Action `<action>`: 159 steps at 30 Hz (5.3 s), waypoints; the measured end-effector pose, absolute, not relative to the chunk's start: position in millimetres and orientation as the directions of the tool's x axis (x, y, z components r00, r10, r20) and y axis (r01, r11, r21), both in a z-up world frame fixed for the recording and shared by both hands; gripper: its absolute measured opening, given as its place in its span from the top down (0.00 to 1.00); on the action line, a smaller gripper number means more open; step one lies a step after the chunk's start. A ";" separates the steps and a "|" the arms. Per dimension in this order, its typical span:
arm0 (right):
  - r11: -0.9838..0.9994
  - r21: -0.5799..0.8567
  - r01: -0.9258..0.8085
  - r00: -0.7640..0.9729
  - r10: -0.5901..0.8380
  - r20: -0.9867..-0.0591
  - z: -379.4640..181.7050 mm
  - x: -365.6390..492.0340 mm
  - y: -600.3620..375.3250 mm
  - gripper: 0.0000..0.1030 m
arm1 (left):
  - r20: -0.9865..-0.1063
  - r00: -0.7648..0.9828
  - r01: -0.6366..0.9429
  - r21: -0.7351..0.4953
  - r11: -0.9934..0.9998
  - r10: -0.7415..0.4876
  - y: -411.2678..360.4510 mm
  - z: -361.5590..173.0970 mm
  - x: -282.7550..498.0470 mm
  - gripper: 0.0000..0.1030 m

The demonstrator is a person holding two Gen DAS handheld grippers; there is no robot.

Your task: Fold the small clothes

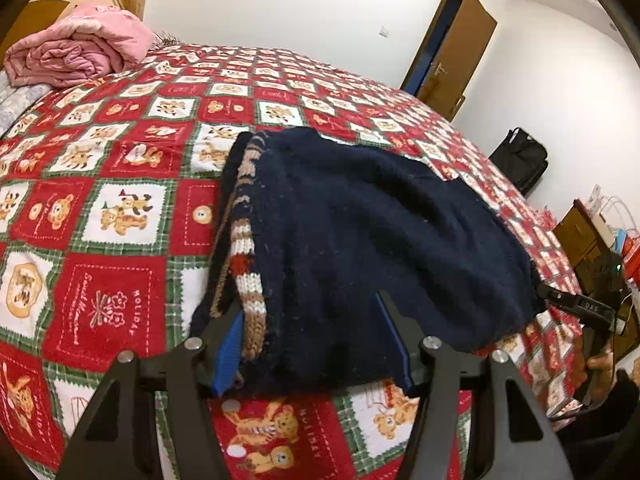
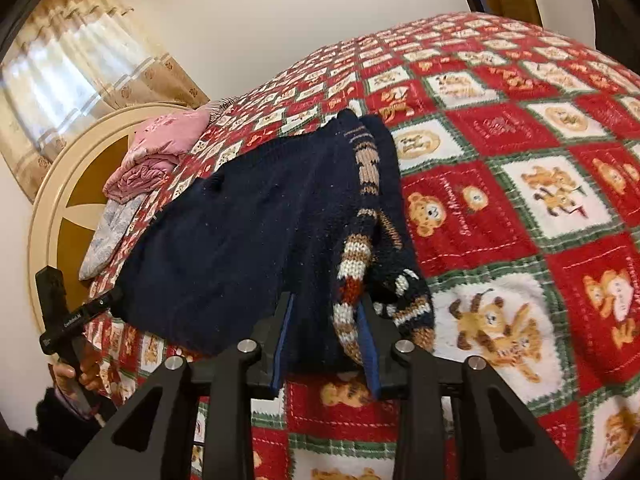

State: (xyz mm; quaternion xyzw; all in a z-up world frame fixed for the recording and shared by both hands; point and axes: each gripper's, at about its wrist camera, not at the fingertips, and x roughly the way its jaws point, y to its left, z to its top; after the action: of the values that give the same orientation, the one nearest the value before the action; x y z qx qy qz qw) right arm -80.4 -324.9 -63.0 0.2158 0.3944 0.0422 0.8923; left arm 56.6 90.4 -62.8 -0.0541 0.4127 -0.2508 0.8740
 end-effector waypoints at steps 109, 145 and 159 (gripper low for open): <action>0.993 0.118 0.003 0.553 0.096 -0.828 -63.0 167.5 -224.1 0.32 | -0.659 0.603 0.169 -0.445 0.880 -0.449 79.4 -96.1 148.4 0.95; 0.975 0.218 0.042 0.652 0.138 -0.745 -15.1 -37.5 -176.3 0.38 | -0.720 0.682 0.143 -0.044 0.989 -0.131 51.3 -38.0 61.4 0.24; 0.982 0.189 0.016 0.708 0.123 -0.696 -19.8 -88.3 -141.1 0.38 | -0.752 0.659 0.062 0.040 0.997 -0.011 67.3 -49.0 36.4 0.02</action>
State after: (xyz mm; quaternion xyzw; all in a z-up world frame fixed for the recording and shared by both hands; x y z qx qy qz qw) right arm -88.3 -141.1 -19.8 0.0906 0.3812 0.0291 0.9196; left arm 36.4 67.3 -49.0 0.0309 0.4126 -0.0199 0.9102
